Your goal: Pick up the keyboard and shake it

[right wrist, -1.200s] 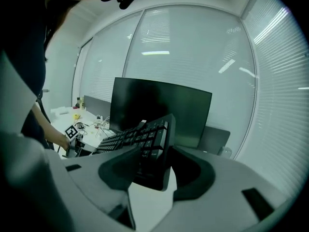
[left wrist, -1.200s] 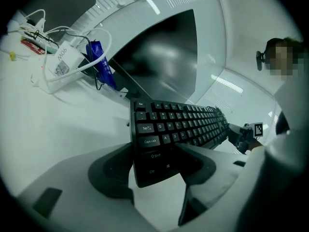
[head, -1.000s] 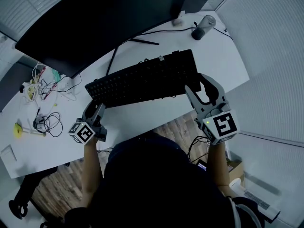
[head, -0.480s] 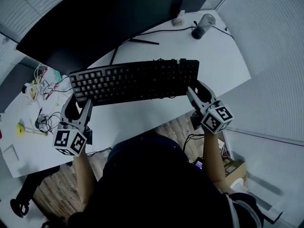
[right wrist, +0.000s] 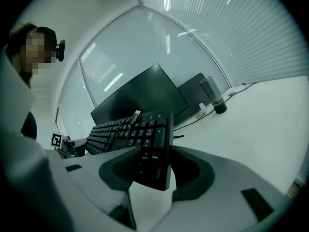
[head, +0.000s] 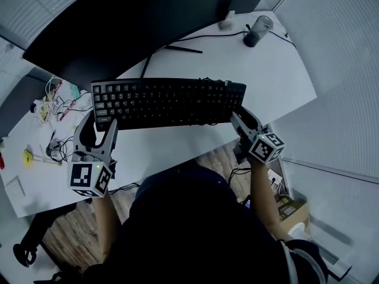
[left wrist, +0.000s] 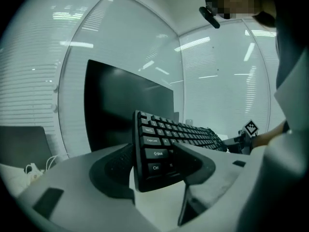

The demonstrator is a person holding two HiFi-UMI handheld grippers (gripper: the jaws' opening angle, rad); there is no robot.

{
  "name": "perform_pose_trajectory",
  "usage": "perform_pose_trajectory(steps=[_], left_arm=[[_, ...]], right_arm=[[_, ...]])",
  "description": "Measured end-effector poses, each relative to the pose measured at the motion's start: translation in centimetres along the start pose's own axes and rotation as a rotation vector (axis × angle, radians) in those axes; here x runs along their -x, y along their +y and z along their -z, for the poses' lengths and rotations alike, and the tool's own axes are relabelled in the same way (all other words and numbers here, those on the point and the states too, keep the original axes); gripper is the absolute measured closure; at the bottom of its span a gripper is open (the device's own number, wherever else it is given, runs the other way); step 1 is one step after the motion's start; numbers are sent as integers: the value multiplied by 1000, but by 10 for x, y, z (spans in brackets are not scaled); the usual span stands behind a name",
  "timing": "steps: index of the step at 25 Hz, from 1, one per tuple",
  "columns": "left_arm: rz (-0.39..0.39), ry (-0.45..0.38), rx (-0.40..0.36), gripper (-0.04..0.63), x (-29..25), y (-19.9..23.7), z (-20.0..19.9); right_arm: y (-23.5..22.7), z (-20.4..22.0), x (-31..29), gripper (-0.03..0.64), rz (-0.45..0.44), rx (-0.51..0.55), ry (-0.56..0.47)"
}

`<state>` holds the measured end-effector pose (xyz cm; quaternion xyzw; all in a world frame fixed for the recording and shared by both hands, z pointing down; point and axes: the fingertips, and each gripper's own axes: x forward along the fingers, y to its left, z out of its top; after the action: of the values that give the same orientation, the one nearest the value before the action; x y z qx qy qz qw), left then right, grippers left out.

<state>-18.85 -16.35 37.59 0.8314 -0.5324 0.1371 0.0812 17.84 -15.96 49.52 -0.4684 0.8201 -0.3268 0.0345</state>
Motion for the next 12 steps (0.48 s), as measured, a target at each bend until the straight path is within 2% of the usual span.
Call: perform_pose_trajectory(steps=[7, 12], left_arm=[[23, -82, 242, 324, -4, 12, 35], [47, -86, 434, 324, -9, 18, 72]], right_arm=[[32, -64, 10, 414, 48, 261, -24], [63, -94, 7, 414, 75, 421, -15]])
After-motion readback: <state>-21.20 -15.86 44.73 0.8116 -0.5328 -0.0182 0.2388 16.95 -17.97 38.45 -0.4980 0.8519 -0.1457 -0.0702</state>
